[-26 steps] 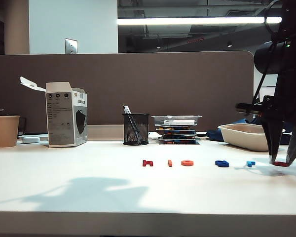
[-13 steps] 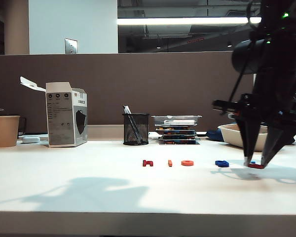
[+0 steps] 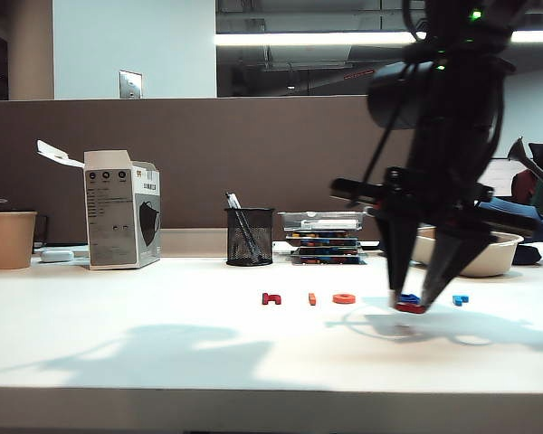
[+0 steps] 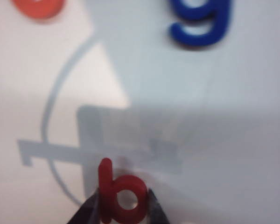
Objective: Select the appropriate letters from the row of letter magnets placed on the table to arrange into the word "big".
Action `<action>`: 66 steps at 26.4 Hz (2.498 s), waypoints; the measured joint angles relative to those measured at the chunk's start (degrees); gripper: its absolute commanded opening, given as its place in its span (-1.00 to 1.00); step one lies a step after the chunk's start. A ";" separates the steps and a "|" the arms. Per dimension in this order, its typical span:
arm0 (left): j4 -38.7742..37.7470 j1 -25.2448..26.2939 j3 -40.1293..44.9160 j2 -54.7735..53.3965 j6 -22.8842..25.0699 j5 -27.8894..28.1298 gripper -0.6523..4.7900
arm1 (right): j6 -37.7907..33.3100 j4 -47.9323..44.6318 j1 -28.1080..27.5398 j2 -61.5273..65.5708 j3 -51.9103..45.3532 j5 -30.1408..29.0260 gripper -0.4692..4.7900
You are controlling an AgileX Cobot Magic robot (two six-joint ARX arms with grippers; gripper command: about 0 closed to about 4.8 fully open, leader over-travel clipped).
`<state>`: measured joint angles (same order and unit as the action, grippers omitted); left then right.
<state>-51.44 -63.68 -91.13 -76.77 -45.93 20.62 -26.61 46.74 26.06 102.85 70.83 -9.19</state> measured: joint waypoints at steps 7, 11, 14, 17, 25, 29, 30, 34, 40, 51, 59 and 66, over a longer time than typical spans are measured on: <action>0.00 0.00 0.00 0.00 0.00 -0.02 -0.78 | -3.30 -1.79 3.54 0.00 0.00 0.17 -0.43; 0.00 0.00 0.00 0.00 0.00 -0.02 -0.78 | -5.03 -1.86 5.64 0.00 0.00 0.20 -0.43; 0.00 0.00 0.00 0.00 0.00 -0.02 -0.78 | -6.78 -2.58 6.95 0.00 -0.17 1.81 -0.43; -0.02 0.00 0.00 0.00 0.00 -0.02 -0.78 | -8.15 -3.45 7.69 0.04 -0.48 3.17 -0.43; 0.00 0.00 0.02 -0.02 0.00 -0.02 -0.78 | -10.49 -5.09 9.88 3.13 0.31 4.04 -0.43; 0.00 0.00 0.02 0.00 0.00 -0.02 -0.78 | -10.64 -5.81 10.84 4.02 0.81 4.00 -0.43; 0.00 0.00 0.00 0.00 0.00 -0.02 -0.78 | -10.64 -5.77 10.97 4.13 0.81 4.07 -0.43; 0.00 0.00 0.02 0.00 0.00 -0.02 -0.78 | -10.67 -5.84 11.02 4.15 0.81 3.98 -0.43; 0.00 0.00 0.02 0.00 0.00 -0.02 -0.78 | -10.67 -5.99 10.95 4.15 0.81 2.91 -0.43; 0.00 0.00 0.00 0.00 0.00 0.00 -0.78 | -12.02 -6.62 11.13 4.17 0.81 1.84 -0.16; 0.00 0.00 0.00 0.00 0.00 -0.02 -0.78 | -12.09 -5.51 11.17 4.20 1.40 2.14 -0.11; 0.00 0.00 0.00 0.00 0.00 -0.02 -0.78 | -10.73 1.62 11.17 5.97 6.84 4.37 -0.01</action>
<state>-51.44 -63.68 -91.13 -76.77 -45.93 20.60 -37.34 48.36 37.23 108.81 77.67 -4.82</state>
